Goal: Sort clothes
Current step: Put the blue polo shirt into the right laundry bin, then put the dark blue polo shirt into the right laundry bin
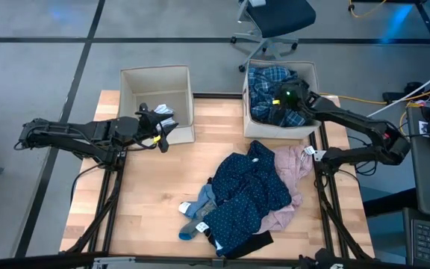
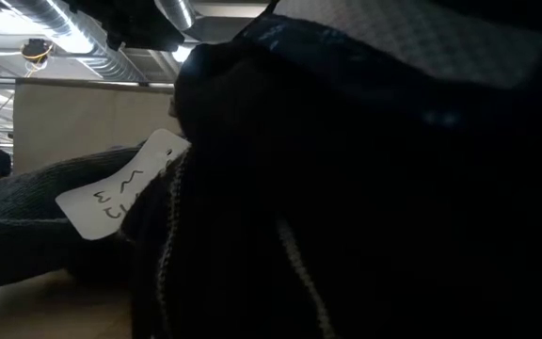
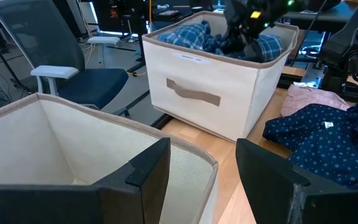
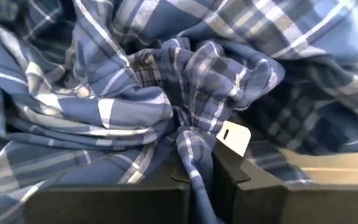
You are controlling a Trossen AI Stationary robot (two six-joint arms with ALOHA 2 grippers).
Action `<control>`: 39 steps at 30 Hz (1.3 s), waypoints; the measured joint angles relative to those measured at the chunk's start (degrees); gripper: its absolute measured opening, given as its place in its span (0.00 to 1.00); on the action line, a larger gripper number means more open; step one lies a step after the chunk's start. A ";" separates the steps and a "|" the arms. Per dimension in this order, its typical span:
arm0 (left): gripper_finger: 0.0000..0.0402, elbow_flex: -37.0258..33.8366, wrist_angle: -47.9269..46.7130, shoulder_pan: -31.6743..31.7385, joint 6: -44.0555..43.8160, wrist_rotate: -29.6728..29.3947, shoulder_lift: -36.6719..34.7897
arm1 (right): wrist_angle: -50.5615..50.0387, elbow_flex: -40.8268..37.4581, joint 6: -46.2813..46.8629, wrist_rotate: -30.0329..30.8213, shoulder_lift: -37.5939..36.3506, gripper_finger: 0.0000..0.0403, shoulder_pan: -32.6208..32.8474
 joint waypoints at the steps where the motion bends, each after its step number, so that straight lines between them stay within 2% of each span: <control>1: 0.44 0.00 0.00 -0.01 -0.01 -0.01 -0.01 | 0.01 0.00 1.30 -0.17 0.57 0.07 0.00; 7: 0.44 0.00 0.02 0.01 -0.18 0.00 -0.01 | 0.24 0.00 3.65 -2.71 3.38 0.12 0.00; 14: 0.44 0.00 -0.11 -0.01 -0.44 0.10 -0.01 | -1.35 1.24 2.75 0.18 1.46 0.34 0.02; 20: 0.44 0.00 -0.11 -0.01 -0.46 0.43 -0.01 | -12.08 9.50 2.75 0.32 -2.84 0.52 0.09; 25: 0.44 0.00 -0.11 0.01 -0.46 0.46 -0.01 | -20.46 17.72 3.40 -0.69 -6.58 0.58 0.09; 31: 0.44 0.00 -0.13 -0.01 -0.46 0.46 -0.01 | -21.74 21.64 6.79 -12.43 -11.43 0.59 0.09; 35: 0.44 0.00 -0.13 0.01 -0.46 0.48 -0.01 | -23.78 21.64 10.16 -26.96 -14.08 0.59 0.72; 39: 0.44 0.00 -0.13 0.00 -0.26 0.50 -0.01 | -27.22 21.64 11.65 -39.10 -14.92 0.59 5.91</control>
